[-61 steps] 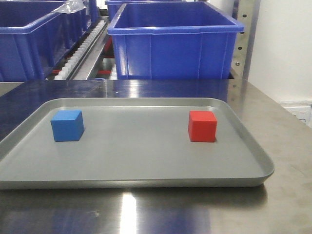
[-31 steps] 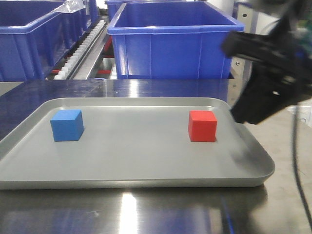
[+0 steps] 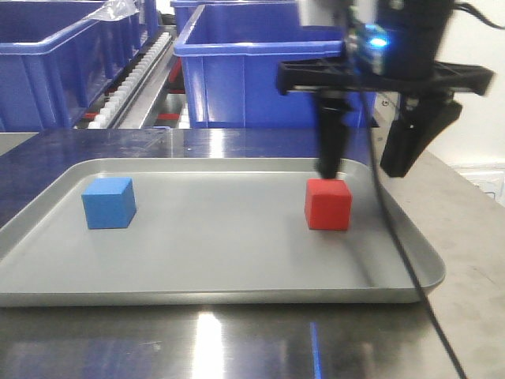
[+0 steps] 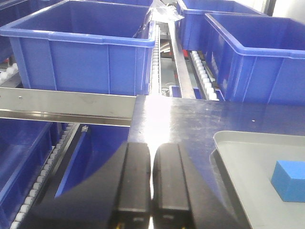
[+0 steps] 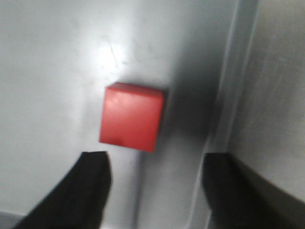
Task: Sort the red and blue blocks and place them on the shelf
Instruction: 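Move the right gripper over the red cube and lower it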
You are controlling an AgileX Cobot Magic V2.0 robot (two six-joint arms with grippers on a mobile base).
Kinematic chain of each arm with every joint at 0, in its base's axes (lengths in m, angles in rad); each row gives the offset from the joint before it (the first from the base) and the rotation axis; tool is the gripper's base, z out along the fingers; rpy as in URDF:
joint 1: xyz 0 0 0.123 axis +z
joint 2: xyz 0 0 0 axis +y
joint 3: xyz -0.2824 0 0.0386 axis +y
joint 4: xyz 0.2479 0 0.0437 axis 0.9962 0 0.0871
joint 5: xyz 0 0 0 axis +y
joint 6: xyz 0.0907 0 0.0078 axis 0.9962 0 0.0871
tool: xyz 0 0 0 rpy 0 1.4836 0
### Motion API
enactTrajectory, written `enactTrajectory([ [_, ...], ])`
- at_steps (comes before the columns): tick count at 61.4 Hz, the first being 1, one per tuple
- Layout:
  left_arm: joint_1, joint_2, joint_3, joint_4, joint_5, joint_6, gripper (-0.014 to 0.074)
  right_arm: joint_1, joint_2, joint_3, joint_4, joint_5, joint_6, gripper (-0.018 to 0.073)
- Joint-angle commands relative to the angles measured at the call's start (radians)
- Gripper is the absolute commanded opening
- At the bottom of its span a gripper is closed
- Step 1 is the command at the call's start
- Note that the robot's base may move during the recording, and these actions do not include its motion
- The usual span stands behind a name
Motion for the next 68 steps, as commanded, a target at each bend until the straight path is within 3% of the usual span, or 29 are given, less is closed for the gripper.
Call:
enactTrajectory([
  [1,-0.007,-0.015,0.023,-0.008,-0.078,-0.005,0.0124,0.022,0.001,-0.096,-0.014,0.056,0.014,0.0624],
  [23,-0.007,-0.015,0.023,-0.008,-0.078,-0.005,0.0124,0.032,0.085,-0.12,-0.002,0.023,0.128,0.0626],
  [68,-0.007,-0.015,0.023,-0.008,-0.078,-0.005,0.0124,0.025,0.113,-0.12,-0.003,-0.02,0.189,0.0626],
])
